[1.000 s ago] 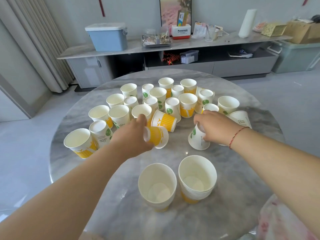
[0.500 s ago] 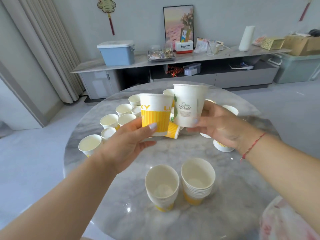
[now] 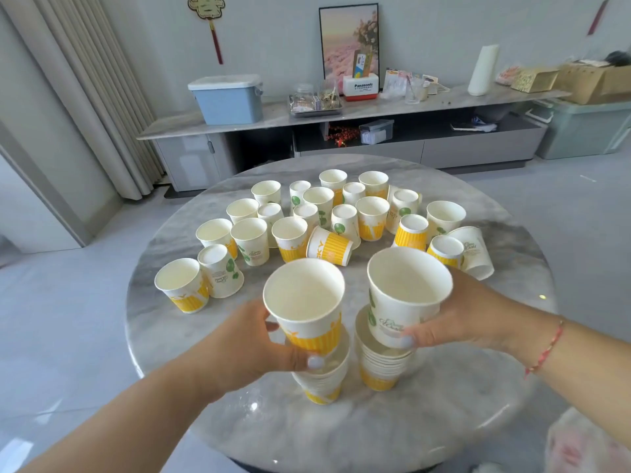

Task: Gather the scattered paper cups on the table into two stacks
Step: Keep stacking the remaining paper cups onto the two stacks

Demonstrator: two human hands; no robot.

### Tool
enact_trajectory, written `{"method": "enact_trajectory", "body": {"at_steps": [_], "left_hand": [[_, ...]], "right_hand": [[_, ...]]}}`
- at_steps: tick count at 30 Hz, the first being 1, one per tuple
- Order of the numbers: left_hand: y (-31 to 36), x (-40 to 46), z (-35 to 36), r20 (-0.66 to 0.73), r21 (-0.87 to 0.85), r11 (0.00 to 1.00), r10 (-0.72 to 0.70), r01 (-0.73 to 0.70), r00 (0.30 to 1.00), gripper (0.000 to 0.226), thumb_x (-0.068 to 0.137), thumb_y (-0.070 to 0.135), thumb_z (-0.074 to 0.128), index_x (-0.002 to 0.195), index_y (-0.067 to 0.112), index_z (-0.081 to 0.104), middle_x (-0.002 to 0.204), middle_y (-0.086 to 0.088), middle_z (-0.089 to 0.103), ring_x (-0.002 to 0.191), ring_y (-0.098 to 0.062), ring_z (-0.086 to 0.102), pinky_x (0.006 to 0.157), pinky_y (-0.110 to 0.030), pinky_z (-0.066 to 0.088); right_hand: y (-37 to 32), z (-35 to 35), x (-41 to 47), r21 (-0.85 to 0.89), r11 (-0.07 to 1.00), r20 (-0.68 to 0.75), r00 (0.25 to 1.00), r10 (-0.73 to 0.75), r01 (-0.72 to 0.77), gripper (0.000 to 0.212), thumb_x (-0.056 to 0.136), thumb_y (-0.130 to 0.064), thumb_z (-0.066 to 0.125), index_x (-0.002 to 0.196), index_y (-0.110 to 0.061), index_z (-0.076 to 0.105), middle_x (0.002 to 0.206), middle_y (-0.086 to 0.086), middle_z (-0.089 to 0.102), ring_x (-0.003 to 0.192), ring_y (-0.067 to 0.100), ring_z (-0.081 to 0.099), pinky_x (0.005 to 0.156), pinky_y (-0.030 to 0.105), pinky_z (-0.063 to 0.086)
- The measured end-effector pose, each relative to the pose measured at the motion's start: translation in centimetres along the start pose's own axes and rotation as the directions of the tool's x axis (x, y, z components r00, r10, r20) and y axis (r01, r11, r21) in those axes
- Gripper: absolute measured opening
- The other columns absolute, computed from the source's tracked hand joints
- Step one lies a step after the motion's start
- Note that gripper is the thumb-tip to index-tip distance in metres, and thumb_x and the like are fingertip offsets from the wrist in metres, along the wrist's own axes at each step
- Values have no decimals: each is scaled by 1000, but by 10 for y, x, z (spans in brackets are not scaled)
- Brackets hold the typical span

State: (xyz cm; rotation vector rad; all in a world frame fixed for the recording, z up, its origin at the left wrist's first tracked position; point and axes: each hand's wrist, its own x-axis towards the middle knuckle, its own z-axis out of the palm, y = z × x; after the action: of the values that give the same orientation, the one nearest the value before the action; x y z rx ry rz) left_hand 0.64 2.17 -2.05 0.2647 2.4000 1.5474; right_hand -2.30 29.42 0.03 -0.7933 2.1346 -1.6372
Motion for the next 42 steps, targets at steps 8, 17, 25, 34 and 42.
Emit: {"method": "enact_trajectory", "body": {"at_steps": [8,17,25,34,42], "left_hand": [[-21,-1,-5,139,216,975,-81,50,987,117,46,43,91,137,57,19,140,24,38,130,3,36,105,-27,37],[-29,9,24,-6,308,939,163,-153,987,86,51,27,90,119,45,43,113,23,58,107,0,56,82,-9,46],[-23,34,-5,83,342,939,-2,-27,997,118,42,43,89,138,52,22,134,24,43,123,0,44,101,-26,43],[-16,84,-35,-171,88,959,-253,271,952,45,82,14,70,125,19,56,109,-4,64,106,-23,60,93,-40,51],[-17,162,-13,-190,-1,949,-311,317,931,57,88,12,59,140,21,36,90,-10,65,73,-20,62,69,-35,55]], "right_hand": [[26,-6,-4,-303,948,0,994,105,-100,107,35,-75,74,127,-60,23,133,-24,42,127,-10,37,105,21,32],[48,17,6,-588,804,-66,996,67,-93,99,54,-29,85,134,-46,29,137,-22,41,121,-10,39,95,-2,27],[31,-9,29,-423,884,-58,980,193,-199,95,57,-67,68,138,-44,24,133,-17,40,124,-1,39,101,20,33],[55,-84,50,-592,590,-629,773,89,-550,49,85,-44,55,123,-14,52,123,11,58,116,29,51,93,37,42],[82,-95,60,-712,225,-637,747,194,-665,53,81,-50,53,123,-17,47,121,16,54,117,35,45,96,39,40]]}}
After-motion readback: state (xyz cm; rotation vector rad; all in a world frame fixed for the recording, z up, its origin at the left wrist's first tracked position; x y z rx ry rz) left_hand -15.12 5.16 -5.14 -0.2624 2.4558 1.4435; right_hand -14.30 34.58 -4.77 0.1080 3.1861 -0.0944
